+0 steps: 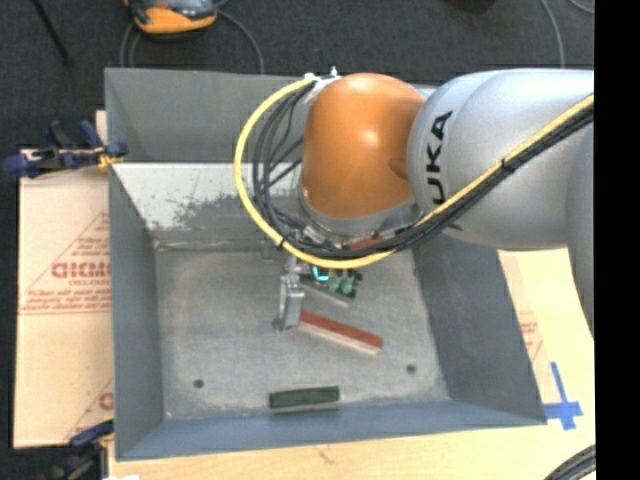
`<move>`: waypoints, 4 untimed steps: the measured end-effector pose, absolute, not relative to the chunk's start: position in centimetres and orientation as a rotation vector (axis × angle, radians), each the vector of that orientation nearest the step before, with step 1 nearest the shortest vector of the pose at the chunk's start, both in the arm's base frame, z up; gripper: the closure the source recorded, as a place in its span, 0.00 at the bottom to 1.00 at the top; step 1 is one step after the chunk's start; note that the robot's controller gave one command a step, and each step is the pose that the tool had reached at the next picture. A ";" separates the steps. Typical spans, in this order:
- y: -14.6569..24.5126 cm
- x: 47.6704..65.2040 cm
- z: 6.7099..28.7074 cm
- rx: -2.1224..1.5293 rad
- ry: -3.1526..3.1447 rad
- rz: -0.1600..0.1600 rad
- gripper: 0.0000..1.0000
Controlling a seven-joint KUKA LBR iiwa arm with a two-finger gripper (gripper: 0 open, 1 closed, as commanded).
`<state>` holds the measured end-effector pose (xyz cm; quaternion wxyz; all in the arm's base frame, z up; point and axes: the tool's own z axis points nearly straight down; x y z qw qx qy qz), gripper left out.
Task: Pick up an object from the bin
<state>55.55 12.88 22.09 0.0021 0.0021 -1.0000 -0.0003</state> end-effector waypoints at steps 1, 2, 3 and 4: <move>12.8 55.7 22.6 0.001 -3.145 -0.002 0.00; 8.0 58.3 15.8 0.014 -3.151 -0.002 0.00; 1.9 58.4 16.2 -0.145 -3.140 0.001 0.00; 1.8 54.6 13.7 -0.212 -3.138 -0.002 0.00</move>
Offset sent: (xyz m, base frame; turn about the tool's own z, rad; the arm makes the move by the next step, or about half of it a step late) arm 0.0545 -0.1086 -0.1509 -0.0108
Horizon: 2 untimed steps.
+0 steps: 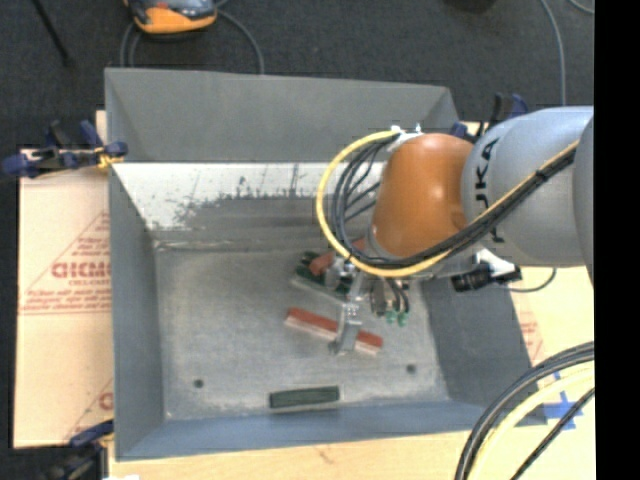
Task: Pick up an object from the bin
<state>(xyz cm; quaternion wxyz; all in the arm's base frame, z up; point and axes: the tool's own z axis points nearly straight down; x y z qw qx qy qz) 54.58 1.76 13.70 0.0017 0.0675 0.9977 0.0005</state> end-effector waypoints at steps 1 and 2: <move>-0.1 60.8 9.1 0.306 3.118 0.003 0.00; 0.7 53.8 7.2 0.320 3.120 0.000 1.00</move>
Offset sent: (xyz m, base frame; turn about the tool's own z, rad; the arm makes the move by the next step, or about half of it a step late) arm -0.0097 -0.0088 -0.0670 0.0725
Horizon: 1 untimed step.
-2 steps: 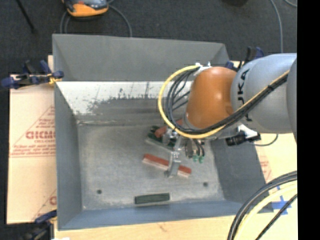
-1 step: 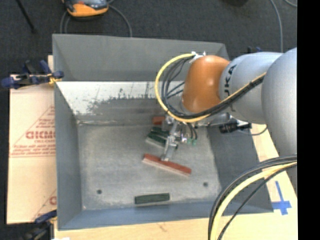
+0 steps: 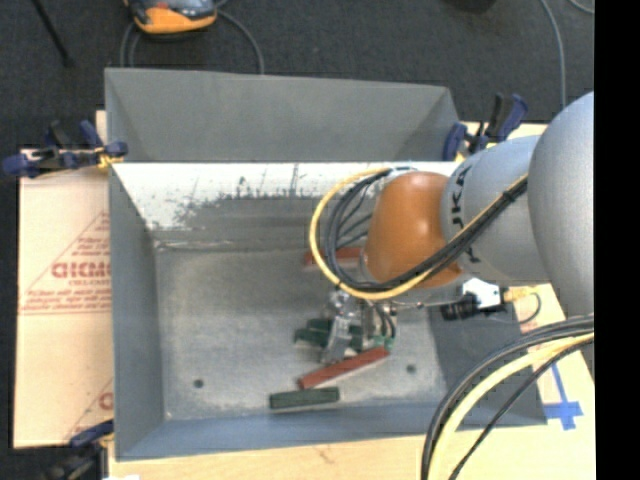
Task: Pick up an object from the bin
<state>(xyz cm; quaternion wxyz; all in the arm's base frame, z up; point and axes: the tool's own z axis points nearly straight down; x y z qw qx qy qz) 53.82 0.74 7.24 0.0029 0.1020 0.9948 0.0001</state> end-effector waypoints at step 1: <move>0.7 53.8 7.2 0.321 3.119 0.000 1.00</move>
Offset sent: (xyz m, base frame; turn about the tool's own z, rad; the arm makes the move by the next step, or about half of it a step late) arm 0.0000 0.0000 0.0546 0.0000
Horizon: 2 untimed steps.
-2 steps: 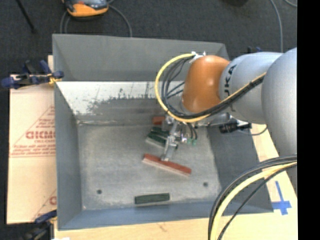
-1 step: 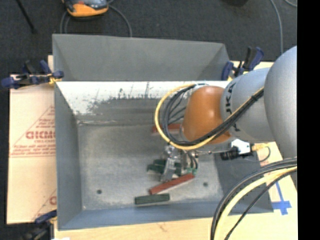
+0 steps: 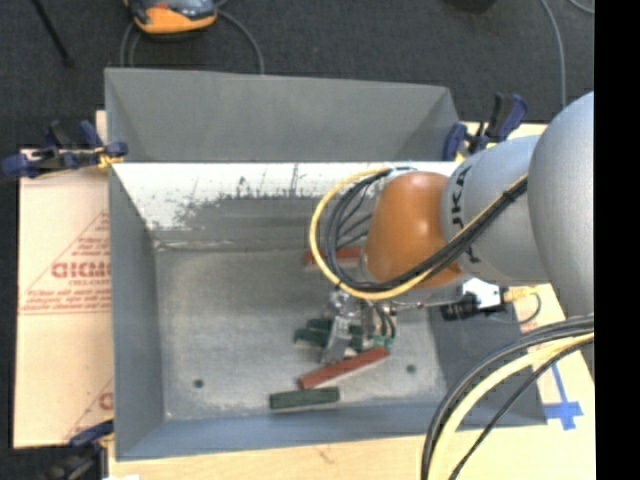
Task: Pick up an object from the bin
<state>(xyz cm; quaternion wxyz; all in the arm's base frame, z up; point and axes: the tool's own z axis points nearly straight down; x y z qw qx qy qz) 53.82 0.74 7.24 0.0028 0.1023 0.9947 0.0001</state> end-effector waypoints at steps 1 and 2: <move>0.7 53.7 7.6 0.322 3.122 0.000 1.00; 0.7 53.5 9.3 0.323 3.131 -0.001 1.00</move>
Offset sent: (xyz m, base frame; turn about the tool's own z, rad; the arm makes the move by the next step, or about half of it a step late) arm 0.0002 0.0001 0.0682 0.0000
